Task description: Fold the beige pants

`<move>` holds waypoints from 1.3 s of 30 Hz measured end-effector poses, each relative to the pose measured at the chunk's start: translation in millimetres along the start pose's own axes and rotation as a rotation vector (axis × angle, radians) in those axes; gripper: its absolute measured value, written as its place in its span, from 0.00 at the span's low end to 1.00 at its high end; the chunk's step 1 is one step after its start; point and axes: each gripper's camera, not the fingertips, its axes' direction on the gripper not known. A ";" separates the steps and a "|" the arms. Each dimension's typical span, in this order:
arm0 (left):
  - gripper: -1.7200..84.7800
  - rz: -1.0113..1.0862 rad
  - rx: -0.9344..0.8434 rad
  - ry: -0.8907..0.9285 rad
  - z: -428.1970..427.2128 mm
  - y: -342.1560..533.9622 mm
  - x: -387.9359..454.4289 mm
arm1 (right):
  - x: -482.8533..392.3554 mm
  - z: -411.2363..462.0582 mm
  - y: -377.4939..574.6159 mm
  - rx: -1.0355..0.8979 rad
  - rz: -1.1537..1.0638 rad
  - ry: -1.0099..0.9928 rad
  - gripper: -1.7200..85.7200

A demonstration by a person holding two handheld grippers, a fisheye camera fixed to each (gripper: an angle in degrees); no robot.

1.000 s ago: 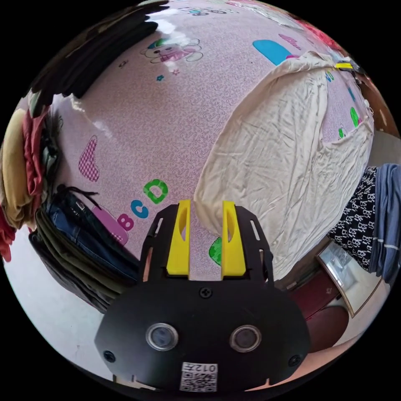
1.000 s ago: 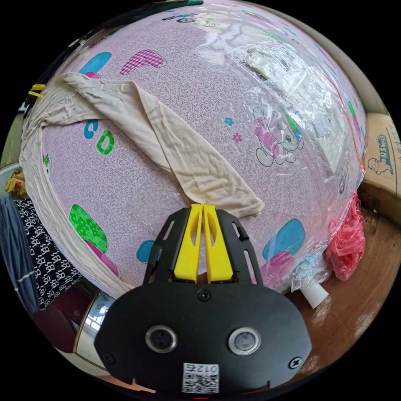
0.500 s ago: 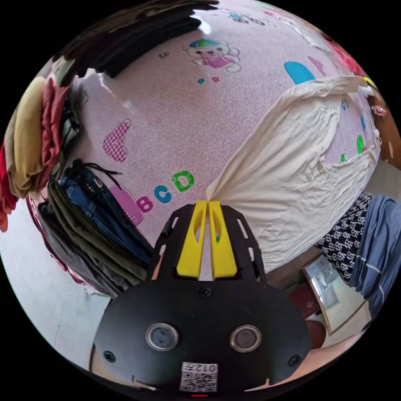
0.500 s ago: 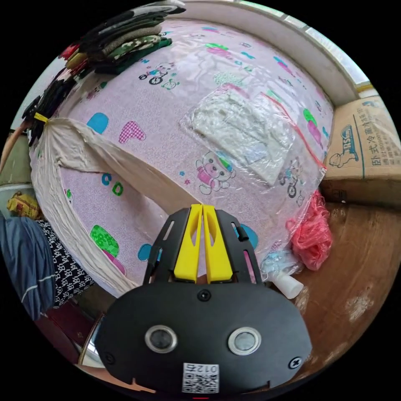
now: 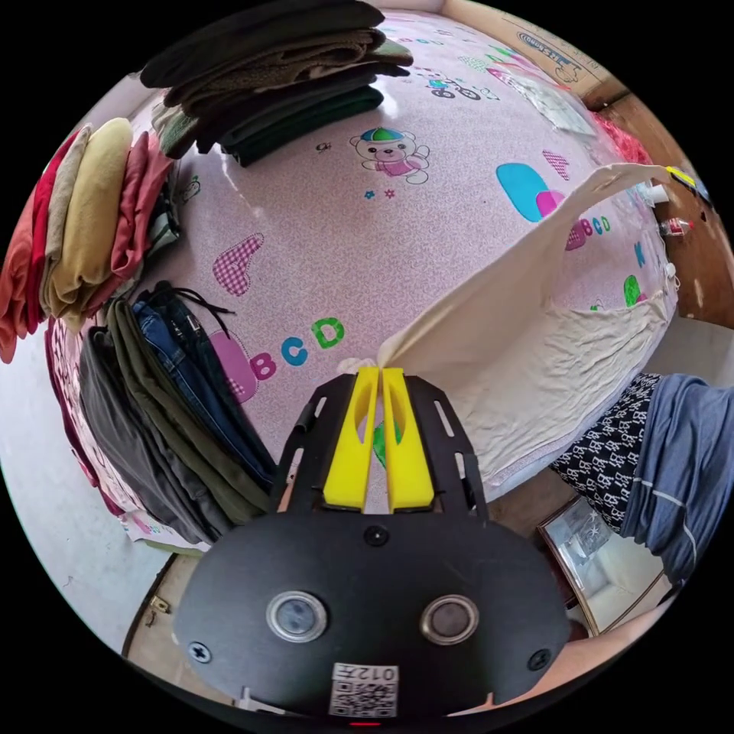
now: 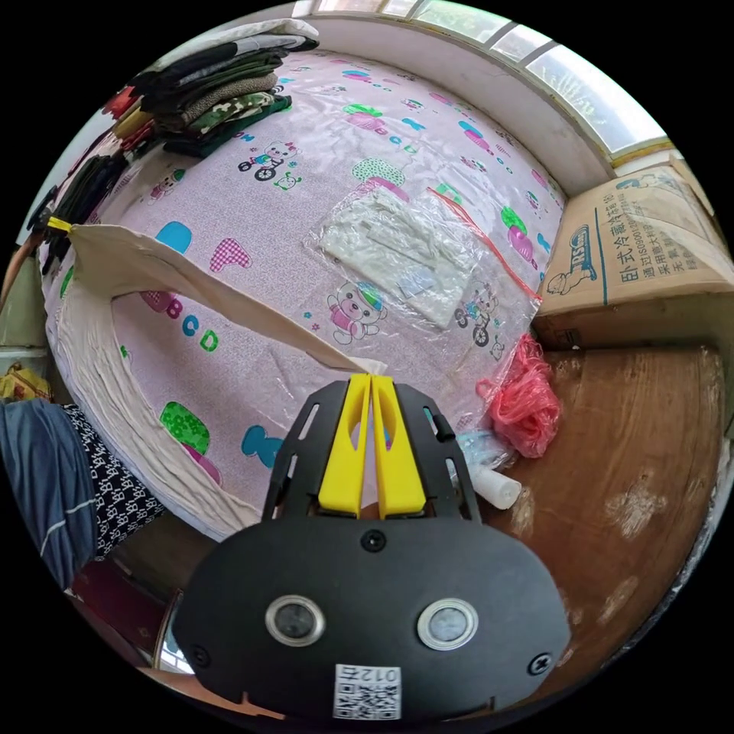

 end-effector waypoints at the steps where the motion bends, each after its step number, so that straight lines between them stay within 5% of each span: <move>1: 0.02 0.001 -0.001 0.001 2.8 2.8 2.4 | 0.6 0.1 6.1 -0.004 0.007 -0.004 0.02; 21: 0.02 0.263 -0.132 -0.259 108.2 121.0 118.0 | -35.4 -4.3 247.6 -0.116 0.166 -0.167 0.02; 39: 0.02 0.321 -0.147 -0.405 186.2 223.6 160.6 | -85.1 -43.9 373.8 -0.130 0.256 -0.215 0.02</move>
